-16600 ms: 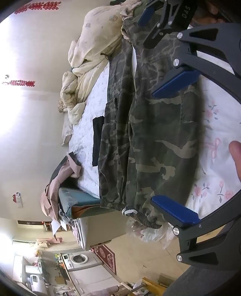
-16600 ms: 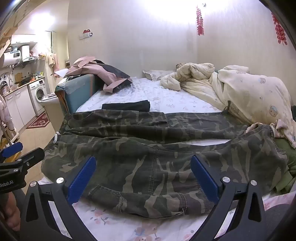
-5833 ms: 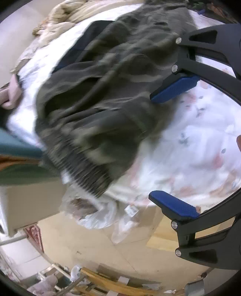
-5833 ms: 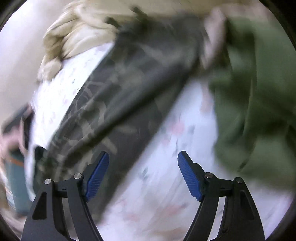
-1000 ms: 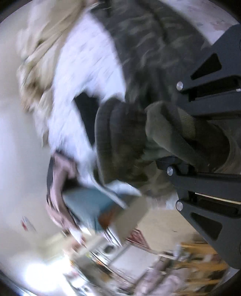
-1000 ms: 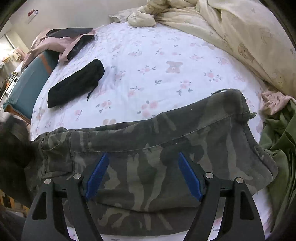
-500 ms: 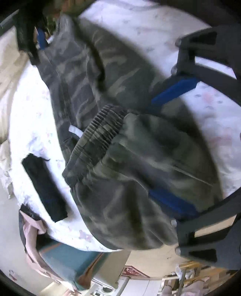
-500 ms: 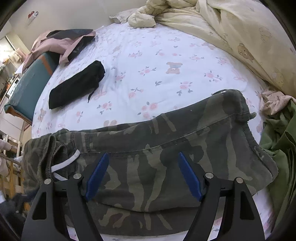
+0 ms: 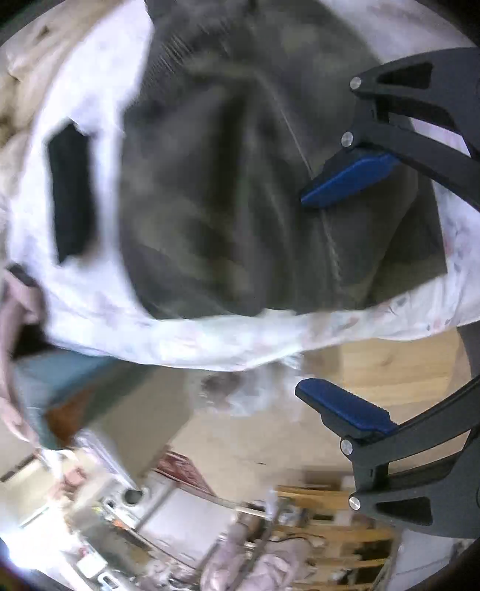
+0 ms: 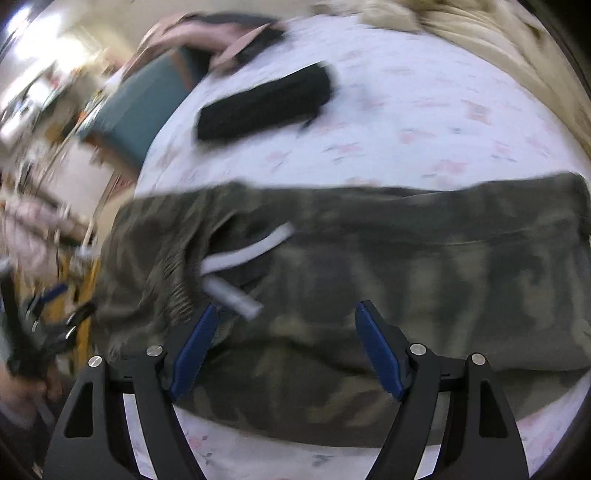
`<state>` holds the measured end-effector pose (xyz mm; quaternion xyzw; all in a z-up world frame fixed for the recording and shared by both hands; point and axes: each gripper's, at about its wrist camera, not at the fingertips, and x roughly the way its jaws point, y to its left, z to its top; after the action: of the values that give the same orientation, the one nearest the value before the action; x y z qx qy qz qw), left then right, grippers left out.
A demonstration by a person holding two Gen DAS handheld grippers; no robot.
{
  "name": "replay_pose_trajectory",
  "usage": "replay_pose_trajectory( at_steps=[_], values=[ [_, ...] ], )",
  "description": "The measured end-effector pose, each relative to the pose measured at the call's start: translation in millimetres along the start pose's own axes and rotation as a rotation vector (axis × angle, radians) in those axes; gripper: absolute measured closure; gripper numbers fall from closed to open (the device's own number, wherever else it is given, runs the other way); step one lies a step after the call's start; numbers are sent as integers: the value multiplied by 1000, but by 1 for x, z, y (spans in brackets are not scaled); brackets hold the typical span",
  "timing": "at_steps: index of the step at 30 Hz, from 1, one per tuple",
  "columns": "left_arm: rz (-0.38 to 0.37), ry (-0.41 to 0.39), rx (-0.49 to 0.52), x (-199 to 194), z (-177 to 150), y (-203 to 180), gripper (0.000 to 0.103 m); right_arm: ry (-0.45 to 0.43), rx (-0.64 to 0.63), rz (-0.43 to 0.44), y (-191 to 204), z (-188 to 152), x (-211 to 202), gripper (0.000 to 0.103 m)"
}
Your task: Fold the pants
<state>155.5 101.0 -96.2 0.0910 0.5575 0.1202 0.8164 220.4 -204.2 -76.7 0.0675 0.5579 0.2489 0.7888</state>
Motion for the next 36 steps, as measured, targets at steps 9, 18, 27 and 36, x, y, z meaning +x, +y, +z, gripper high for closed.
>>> replay_pose_trajectory(
  at_steps=[9,18,27,36],
  values=[
    [-45,204,-37,44,-20,4,10,182,-12,81,23,-17,72,56],
    [-106,-19,-144,-25,39,26,10,-39,-60,138,39,5,11,60],
    [-132,149,-67,69,97,1,13,178,-250,10,66,-27,80,72],
    [-92,60,-90,42,108,-11,13,-26,-97,58,24,-28,7,66]
  ],
)
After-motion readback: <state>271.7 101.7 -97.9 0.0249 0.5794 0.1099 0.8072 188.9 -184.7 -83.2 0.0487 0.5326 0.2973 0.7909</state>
